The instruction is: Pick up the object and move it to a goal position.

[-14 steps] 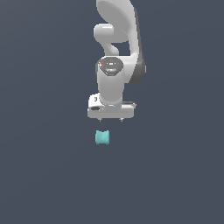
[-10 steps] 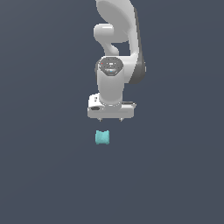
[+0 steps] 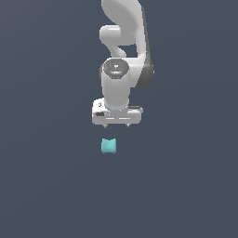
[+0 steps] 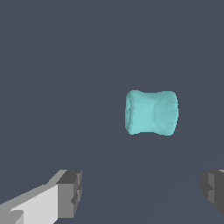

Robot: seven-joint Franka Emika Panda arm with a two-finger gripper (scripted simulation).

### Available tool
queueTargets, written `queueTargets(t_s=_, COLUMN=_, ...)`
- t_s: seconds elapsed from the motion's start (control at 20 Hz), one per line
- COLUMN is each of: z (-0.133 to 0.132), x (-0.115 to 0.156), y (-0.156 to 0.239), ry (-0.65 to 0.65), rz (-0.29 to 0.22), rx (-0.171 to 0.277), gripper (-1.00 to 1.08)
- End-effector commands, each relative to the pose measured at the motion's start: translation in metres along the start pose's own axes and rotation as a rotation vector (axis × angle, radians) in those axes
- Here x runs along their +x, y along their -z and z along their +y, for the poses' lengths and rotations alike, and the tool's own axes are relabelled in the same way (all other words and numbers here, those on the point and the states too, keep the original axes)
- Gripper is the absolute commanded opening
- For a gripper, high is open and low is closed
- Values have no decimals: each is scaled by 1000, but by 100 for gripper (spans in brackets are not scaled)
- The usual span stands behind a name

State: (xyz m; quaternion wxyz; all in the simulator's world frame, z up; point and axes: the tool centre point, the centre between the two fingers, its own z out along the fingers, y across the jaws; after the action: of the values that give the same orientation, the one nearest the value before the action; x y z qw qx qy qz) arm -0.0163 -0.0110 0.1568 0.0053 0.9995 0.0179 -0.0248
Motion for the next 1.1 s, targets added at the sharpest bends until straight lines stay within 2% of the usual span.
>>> queueTargets(t_s=0.0, z=0, x=0, y=0, ry=0, rz=0, rx=0, gripper=100)
queueTargets(t_s=1.05, z=41, x=42, y=-63, ry=-35, rz=49, rx=10, gripper=100)
